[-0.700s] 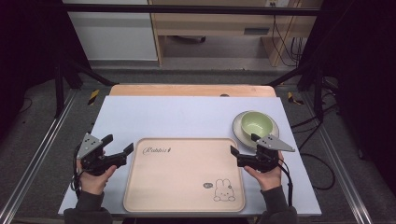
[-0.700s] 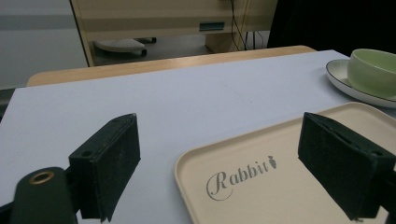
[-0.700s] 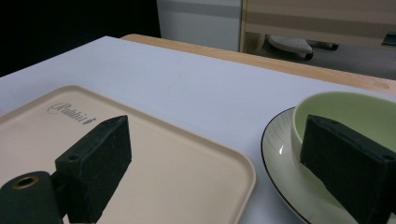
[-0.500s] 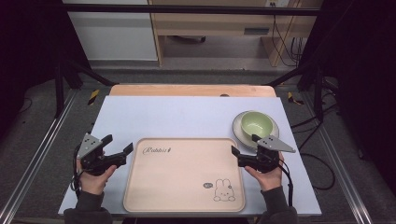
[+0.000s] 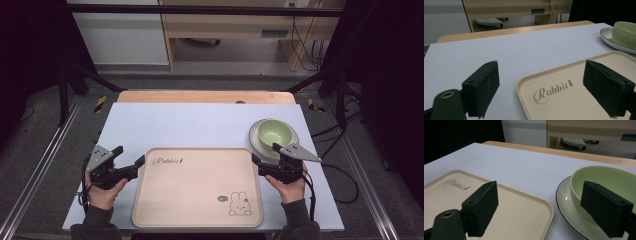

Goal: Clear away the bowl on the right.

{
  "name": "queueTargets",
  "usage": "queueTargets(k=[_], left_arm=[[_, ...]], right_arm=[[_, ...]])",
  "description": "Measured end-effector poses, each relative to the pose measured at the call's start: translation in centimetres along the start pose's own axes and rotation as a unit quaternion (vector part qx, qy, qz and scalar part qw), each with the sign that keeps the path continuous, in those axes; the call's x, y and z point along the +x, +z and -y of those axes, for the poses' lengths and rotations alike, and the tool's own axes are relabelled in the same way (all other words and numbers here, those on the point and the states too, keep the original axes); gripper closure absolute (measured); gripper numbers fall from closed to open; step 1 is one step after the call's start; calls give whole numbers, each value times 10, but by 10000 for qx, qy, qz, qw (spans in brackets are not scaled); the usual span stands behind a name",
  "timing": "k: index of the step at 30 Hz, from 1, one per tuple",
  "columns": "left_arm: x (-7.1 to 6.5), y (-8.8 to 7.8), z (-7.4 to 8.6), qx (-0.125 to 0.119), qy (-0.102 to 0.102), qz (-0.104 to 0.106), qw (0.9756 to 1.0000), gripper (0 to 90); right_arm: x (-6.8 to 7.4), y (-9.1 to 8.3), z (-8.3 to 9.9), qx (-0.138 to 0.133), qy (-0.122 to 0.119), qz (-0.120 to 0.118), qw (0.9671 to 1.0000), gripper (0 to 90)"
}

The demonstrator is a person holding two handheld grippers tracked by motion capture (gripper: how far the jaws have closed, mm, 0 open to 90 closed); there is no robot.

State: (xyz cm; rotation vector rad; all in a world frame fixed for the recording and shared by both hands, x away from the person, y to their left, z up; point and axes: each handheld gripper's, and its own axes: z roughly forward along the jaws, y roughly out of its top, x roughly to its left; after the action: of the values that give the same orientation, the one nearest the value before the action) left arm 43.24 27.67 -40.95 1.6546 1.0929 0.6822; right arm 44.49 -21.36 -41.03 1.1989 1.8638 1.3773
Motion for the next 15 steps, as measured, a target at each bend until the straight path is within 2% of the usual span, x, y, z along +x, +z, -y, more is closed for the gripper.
queueTargets(k=[15], left_arm=[[2, -1, 1, -6, -22, -55, 10000, 138]], right_arm=[[-12, 1, -5, 101, 166, 229, 9995, 201]])
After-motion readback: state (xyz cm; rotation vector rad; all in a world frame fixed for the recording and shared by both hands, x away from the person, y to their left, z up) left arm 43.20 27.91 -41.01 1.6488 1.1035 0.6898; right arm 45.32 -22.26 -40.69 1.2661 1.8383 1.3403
